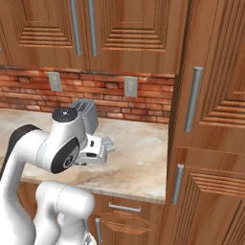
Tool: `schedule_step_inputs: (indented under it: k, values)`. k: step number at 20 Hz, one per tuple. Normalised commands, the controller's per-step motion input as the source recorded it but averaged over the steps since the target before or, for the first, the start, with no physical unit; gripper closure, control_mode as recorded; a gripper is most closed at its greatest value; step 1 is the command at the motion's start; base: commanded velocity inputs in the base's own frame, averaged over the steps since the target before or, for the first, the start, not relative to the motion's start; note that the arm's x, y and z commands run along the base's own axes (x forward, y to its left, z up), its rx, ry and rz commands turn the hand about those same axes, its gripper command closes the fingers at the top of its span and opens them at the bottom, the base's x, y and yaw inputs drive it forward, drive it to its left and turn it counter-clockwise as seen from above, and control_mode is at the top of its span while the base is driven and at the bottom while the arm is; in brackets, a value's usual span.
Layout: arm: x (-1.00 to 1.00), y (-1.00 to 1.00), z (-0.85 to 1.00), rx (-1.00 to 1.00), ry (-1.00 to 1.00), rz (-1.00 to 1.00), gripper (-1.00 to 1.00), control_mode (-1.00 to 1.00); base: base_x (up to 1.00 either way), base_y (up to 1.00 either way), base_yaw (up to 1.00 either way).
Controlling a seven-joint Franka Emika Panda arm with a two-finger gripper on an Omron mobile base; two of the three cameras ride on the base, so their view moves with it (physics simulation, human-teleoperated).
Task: Pick the mug from the counter and place it inside the microwave. Then close the microwave.
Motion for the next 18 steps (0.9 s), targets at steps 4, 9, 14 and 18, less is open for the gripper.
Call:
schedule_step_inputs:
  k: [4,9,14,18]
  values:
    - [-0.32,0.04,0.78,0.0,0.01,0.08,1.0,-1.0,0.0,0.0,0.0]
    - [-0.18,0.21,0.39,0.0,0.07,0.05,1.0,-1.0,0.0,0.0,0.0]
    - [-0.01,0.43,0.27,0.0,0.08,0.0,1.0,-1.0,0.0,0.0,0.0]
    - [0.0,0.12,0.02,0.0,0.01,0.0,1.0,-1.0,0.0,0.0,0.0]
